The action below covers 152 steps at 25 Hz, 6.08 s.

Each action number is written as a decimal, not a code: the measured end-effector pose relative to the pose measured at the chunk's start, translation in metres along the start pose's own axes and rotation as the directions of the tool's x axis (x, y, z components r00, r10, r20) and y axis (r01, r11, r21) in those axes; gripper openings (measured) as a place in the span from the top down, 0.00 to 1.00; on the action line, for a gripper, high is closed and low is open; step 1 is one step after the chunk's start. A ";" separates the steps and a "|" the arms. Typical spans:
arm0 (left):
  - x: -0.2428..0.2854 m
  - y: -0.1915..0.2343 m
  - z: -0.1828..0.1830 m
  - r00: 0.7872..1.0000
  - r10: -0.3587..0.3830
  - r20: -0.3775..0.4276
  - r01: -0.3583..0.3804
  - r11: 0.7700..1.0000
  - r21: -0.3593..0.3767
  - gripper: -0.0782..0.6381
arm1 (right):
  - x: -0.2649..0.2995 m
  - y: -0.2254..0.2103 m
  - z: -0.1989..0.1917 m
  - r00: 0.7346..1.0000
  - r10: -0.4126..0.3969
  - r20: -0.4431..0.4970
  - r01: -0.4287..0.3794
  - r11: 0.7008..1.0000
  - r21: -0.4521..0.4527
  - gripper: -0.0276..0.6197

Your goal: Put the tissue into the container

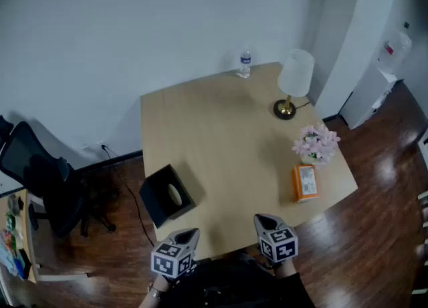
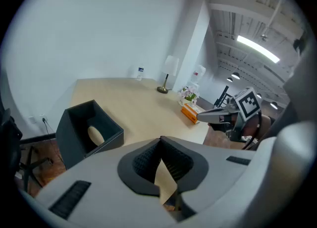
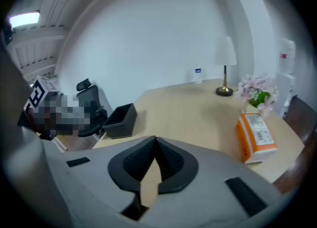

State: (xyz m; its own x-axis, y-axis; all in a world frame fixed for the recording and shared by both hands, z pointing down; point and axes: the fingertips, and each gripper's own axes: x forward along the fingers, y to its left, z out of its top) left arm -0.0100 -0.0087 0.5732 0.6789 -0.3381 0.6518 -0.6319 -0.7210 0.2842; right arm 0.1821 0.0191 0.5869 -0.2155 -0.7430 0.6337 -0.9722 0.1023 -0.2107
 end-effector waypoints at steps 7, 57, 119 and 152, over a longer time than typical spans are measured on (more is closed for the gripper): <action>-0.002 0.001 0.005 0.999 0.039 -0.019 -0.039 0.999 -0.003 0.89 | -0.014 -0.115 0.029 0.971 -0.222 0.088 0.217 0.974 0.063 0.50; -0.056 0.091 -0.019 0.981 0.172 0.093 -0.153 0.971 -0.183 0.89 | 0.106 0.068 0.052 0.989 0.044 -0.138 -0.060 0.992 -0.109 0.28; -0.022 0.054 -0.005 0.998 0.050 0.049 -0.047 0.997 -0.067 0.89 | 0.069 0.106 0.016 0.960 0.225 -0.168 -0.239 0.968 -0.071 0.96; -0.019 0.050 -0.004 0.997 0.061 0.044 -0.058 0.997 -0.060 0.89 | 0.064 0.100 0.014 0.958 0.227 -0.174 -0.246 0.964 -0.098 0.96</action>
State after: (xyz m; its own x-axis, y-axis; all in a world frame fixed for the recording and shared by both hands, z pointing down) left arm -0.0555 -0.0362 0.5777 0.6551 -0.4073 0.6364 -0.6915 -0.6627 0.2877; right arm 0.0725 -0.0275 0.5955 -0.4432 -0.5738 0.6887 -0.8934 0.3461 -0.2866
